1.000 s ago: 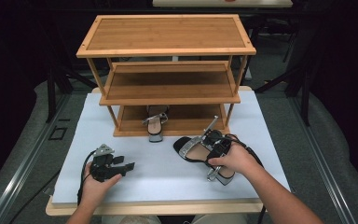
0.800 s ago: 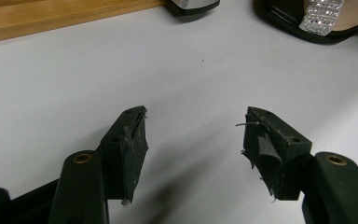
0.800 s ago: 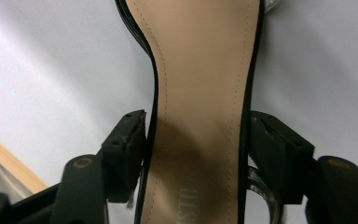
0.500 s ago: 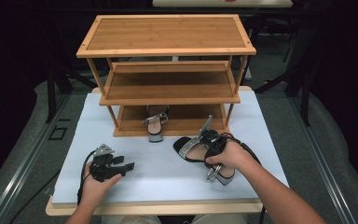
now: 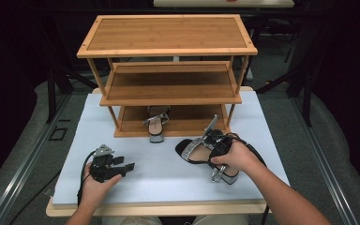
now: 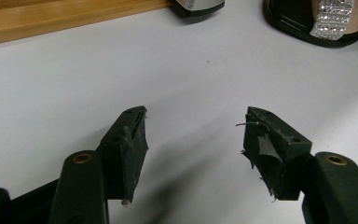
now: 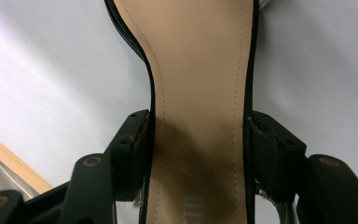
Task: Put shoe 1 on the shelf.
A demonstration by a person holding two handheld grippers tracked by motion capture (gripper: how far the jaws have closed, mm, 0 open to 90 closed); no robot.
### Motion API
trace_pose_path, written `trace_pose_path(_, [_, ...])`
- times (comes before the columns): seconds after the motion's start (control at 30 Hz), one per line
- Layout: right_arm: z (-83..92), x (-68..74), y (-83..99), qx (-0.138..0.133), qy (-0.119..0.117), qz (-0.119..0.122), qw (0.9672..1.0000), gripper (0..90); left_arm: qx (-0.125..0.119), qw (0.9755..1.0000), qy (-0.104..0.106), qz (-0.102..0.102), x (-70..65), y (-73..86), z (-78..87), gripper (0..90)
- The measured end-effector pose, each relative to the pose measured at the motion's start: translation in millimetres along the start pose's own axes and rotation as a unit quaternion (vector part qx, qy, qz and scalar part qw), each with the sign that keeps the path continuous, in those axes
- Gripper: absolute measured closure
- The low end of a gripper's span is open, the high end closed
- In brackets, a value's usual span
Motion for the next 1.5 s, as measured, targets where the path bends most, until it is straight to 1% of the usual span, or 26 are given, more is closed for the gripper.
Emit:
trace_pose_path(0.03, [0.0,0.0,0.0,0.000,0.000,0.000,1.0000,42.0,0.000,1.0000,0.000,0.000,0.0,0.0,0.0,39.2])
trace_pose_path(0.1, [6.7,-3.4,0.1,-0.018,-0.002,-0.002,0.9998,42.0,-0.002,1.0000,0.000,0.000,-0.4,-0.5,0.1,39.2])
trace_pose_path(0.2, [10.4,-5.8,0.6,-0.026,0.002,-0.004,0.9996,42.1,-0.002,1.0000,0.000,0.001,-0.2,-0.3,0.2,39.2])
trace_pose_path(0.23, [15.4,-7.8,0.1,-0.041,-0.014,-0.013,0.9990,42.1,-0.002,1.0000,0.000,0.002,0.1,0.1,-0.1,39.2])
trace_pose_path(0.3, [19.1,-10.0,-1.2,-0.044,-0.006,-0.026,0.9987,42.1,-0.002,1.0000,0.000,0.002,0.2,0.2,-0.5,39.2])
trace_pose_path(0.37, [19.5,-12.5,-4.0,-0.047,0.000,-0.030,0.9985,42.1,-0.001,1.0000,0.000,0.003,-0.2,0.0,-1.2,39.2])
trace_pose_path(0.47, [16.9,-16.1,-8.7,-0.053,0.008,-0.030,0.9981,42.1,-0.003,1.0000,0.001,0.002,-0.7,-0.4,-1.5,39.2])
trace_pose_path(0.57, [10.1,-21.2,-20.1,-0.059,0.019,-0.044,0.9971,42.0,-0.001,1.0000,0.001,0.003,0.2,0.1,-1.7,39.2])
trace_pose_path(0.63, [8.2,-22.1,-22.6,-0.064,0.014,-0.046,0.9968,42.0,-0.001,1.0000,0.001,0.003,0.7,0.2,-1.7,39.2])
trace_pose_path(0.7, [0.8,-24.5,-32.3,-0.068,0.019,-0.060,0.9957,42.0,-0.003,1.0000,0.001,0.004,1.5,0.0,-1.1,39.2])
trace_pose_path(0.73, [0.8,-24.5,-32.3,-0.068,0.019,-0.060,0.9957,42.0,-0.003,1.0000,0.001,0.004,1.5,0.0,-1.1,39.2])
trace_pose_path(0.77, [-3.4,-25.5,-37.9,-0.071,0.025,-0.069,0.9947,42.0,-0.002,1.0000,0.002,0.003,2.1,-0.2,0.0,39.2])
trace_pose_path(0.83, [-6.4,-26.2,-42.2,-0.073,0.032,-0.074,0.9941,42.0,-0.003,1.0000,0.000,0.005,2.7,-0.3,0.4,39.2])
trace_pose_path(0.87, [-8.2,-25.2,-44.5,-0.075,0.018,-0.081,0.9937,42.0,-0.003,1.0000,0.000,0.005,2.7,-0.3,0.4,39.2])
trace_pose_path(0.9, [-10.4,-25.0,-46.3,-0.078,0.014,-0.085,0.9933,41.9,-0.003,1.0000,0.001,0.005,3.5,-0.4,0.8,39.2])
trace_pose_path(0.97, [-12.1,-23.8,-48.0,-0.076,0.017,-0.092,0.9927,41.9,-0.003,1.0000,0.001,0.006,3.5,-0.4,0.8,39.2])
trace_pose_path(1.0, [-16.5,-23.6,-49.9,-0.075,0.025,-0.095,0.9923,41.8,-0.004,1.0000,0.002,0.006,3.3,-0.5,0.7,39.2])
trace_pose_path(1.07, [-17.4,-23.4,-50.2,-0.076,0.024,-0.095,0.9923,41.8,-0.004,1.0000,0.002,0.006,3.0,-0.6,0.7,39.2])
trace_pose_path(1.1, [-20.5,-21.3,-48.1,-0.067,0.020,-0.100,0.9925,41.6,-0.005,1.0000,0.003,0.007,2.3,-0.8,0.7,39.2])
trace_pose_path(1.2, [-20.7,-21.3,-47.7,-0.067,0.020,-0.096,0.9929,41.4,-0.005,1.0000,0.003,0.008,1.9,-0.5,0.2,39.2])
trace_pose_path(1.23, [-19.5,-20.8,-48.1,-0.069,0.027,-0.091,0.9931,39.8,-0.003,1.0000,0.004,0.007,1.9,-0.2,-0.1,39.2])
trace_pose_path(1.27, [-18.7,-19.5,-48.4,-0.071,0.024,-0.097,0.9925,38.6,-0.003,1.0000,0.004,0.007,1.8,-0.2,-0.1,39.2])
trace_pose_path(1.33, [-14.8,-16.9,-49.1,-0.079,0.007,-0.095,0.9923,32.9,-0.003,1.0000,0.003,0.007,1.7,-0.4,0.0,39.2])
trace_pose_path(1.37, [-11.9,-16.2,-49.2,-0.088,0.025,-0.092,0.9916,32.9,-0.004,1.0000,0.003,0.007,1.7,-0.4,0.1,39.2])
trace_pose_path(1.4, [-7.6,-15.4,-49.4,-0.098,0.026,-0.084,0.9913,32.8,-0.004,1.0000,0.003,0.008,1.7,-0.3,0.1,39.2])
trace_pose_path(1.5, [9.6,-12.6,-49.7,-0.133,0.014,-0.086,0.9873,32.9,-0.002,1.0000,0.005,0.009,1.8,0.4,-0.5,39.2])
Point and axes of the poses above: each handheld gripper's, and its own axes: z roughly backward along the jaws, y roughly out of its underside, x roughly to its left, the point moved 6 cm from there along -z, roughly forward along the jaws, and after that the axes turned 15 degrees about -x, right-handed, at the moved point
